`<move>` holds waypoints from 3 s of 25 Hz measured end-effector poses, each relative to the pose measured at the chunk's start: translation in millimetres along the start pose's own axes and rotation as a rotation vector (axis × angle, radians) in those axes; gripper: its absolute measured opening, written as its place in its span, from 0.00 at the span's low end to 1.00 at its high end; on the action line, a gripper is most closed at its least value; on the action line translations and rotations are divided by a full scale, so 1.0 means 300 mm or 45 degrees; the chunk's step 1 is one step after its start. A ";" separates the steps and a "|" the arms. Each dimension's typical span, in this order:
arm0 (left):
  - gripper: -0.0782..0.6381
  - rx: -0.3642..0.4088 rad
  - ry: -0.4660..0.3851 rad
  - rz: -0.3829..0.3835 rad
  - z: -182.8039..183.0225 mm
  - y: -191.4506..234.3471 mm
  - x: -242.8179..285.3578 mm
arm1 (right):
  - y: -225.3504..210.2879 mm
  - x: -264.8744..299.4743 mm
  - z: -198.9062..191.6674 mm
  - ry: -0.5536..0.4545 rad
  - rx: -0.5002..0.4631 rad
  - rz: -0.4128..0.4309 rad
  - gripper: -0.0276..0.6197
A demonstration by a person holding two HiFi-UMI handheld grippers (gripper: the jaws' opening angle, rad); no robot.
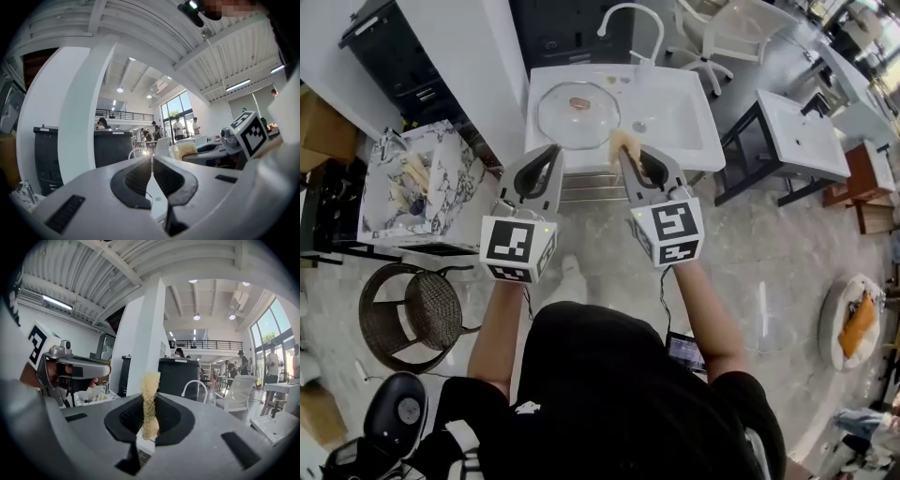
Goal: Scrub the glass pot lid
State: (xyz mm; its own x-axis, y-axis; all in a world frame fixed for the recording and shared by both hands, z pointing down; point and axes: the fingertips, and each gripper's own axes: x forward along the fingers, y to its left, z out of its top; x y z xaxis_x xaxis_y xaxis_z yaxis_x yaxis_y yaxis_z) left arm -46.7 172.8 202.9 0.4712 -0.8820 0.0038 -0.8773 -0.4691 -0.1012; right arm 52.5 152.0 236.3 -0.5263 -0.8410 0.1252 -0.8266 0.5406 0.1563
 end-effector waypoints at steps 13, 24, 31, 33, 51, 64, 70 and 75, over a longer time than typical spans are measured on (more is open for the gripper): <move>0.13 -0.039 0.031 -0.068 -0.044 0.308 0.287 | -0.090 0.411 0.047 0.039 0.018 -0.041 0.08; 0.13 -0.054 0.064 -0.125 -0.116 0.491 0.457 | -0.141 0.659 0.041 0.059 0.025 -0.089 0.08; 0.13 -0.068 0.085 -0.146 -0.153 0.521 0.507 | -0.169 0.714 0.004 0.093 0.033 -0.098 0.08; 0.13 -0.064 0.077 -0.141 -0.153 0.529 0.519 | -0.178 0.731 0.000 0.096 0.032 -0.094 0.08; 0.13 -0.062 0.135 -0.080 -0.232 0.606 0.743 | -0.332 0.938 -0.067 0.126 0.043 -0.017 0.08; 0.13 -0.124 0.237 -0.081 -0.384 0.641 0.957 | -0.466 1.097 -0.197 0.225 0.057 0.031 0.08; 0.13 -0.150 0.297 -0.076 -0.469 0.659 1.024 | -0.516 1.153 -0.268 0.274 0.066 0.052 0.08; 0.13 -0.166 0.355 -0.067 -0.541 0.658 1.057 | -0.542 1.186 -0.329 0.319 0.072 0.081 0.08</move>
State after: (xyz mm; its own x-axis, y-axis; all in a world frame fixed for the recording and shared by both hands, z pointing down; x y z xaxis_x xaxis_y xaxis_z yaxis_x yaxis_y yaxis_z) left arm -85.2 -206.8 345.7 0.4889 -0.8262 0.2801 -0.8652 -0.5002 0.0348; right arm 19.3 -233.0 351.9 -0.5175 -0.7702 0.3728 -0.8071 0.5841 0.0864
